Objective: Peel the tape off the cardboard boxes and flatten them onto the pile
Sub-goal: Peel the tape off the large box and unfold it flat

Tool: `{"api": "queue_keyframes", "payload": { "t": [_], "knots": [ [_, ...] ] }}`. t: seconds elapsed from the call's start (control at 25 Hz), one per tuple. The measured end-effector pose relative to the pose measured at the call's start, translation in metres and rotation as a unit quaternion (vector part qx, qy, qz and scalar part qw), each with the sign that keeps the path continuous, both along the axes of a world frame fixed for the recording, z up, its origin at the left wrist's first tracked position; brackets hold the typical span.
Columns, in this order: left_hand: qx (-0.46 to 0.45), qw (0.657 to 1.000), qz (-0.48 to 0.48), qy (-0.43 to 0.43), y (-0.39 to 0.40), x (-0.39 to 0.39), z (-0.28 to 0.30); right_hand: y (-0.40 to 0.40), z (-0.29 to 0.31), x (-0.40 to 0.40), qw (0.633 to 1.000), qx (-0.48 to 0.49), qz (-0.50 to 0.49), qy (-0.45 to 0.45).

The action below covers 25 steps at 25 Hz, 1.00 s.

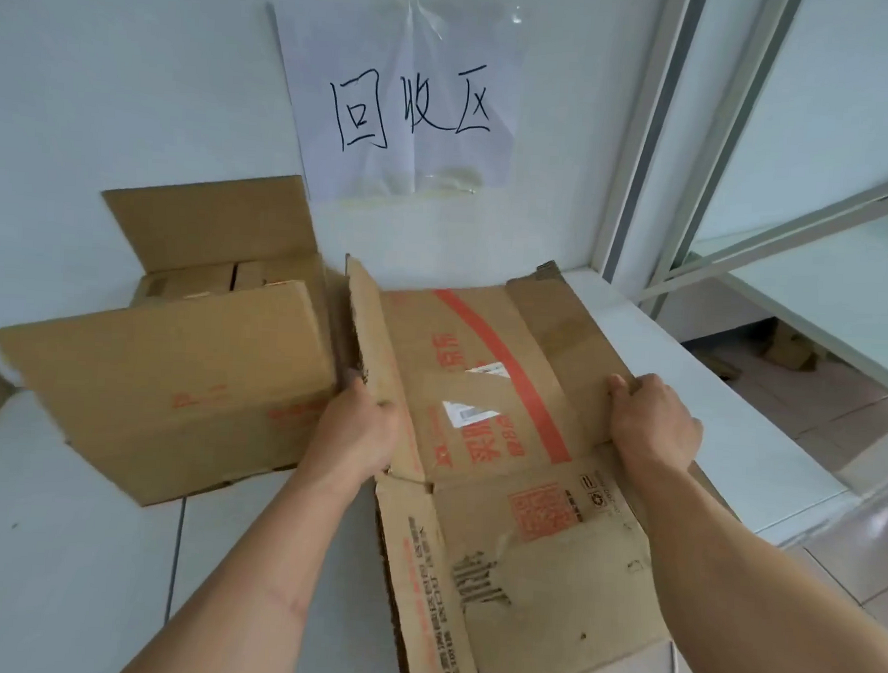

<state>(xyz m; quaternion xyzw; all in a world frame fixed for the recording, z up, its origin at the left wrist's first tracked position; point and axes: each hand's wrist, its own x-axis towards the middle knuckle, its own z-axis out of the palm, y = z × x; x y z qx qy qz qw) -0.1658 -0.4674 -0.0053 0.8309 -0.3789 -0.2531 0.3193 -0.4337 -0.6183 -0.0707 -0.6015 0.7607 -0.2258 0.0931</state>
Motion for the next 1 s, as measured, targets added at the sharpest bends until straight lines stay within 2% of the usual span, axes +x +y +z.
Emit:
{"api": "queue_keyframes", "payload": {
  "t": [0.08,0.24,0.36,0.4,0.56,0.64,0.68,0.8,0.88,1.0],
  "knots": [
    [0.017,0.998,0.042,0.036,0.005,0.007,-0.020,0.001,-0.002,0.011,0.999,0.007,0.038,0.000],
    [-0.049,0.985,0.116,0.117,0.002,0.028,-0.037,-0.005,-0.005,0.024,0.995,0.012,0.101,0.000],
    [-0.095,0.961,0.158,0.207,0.002,0.044,-0.048,-0.019,0.002,0.035,0.992,-0.003,0.127,0.018],
    [-0.095,0.963,0.159,0.195,0.002,0.045,-0.054,-0.026,0.004,0.041,0.990,-0.005,0.137,0.030],
    [-0.076,0.984,0.156,0.038,-0.009,0.045,-0.068,-0.038,-0.003,0.054,0.983,0.024,0.157,0.088],
    [-0.029,0.990,0.125,-0.066,-0.017,0.045,-0.070,-0.036,-0.017,0.056,0.978,0.045,0.168,0.113],
    [0.005,0.984,0.104,-0.141,-0.017,0.046,-0.073,-0.033,-0.021,0.058,0.975,0.054,0.178,0.125],
    [0.072,0.935,0.022,-0.348,-0.014,0.048,-0.085,-0.028,-0.021,0.068,0.967,0.059,0.198,0.148],
    [0.099,0.918,-0.065,-0.380,-0.027,0.049,-0.084,-0.024,-0.017,0.083,0.958,0.055,0.232,0.158],
    [0.142,0.940,-0.068,-0.303,-0.050,0.042,-0.082,-0.010,-0.021,0.117,0.936,0.061,0.313,0.148]
  ]
}}
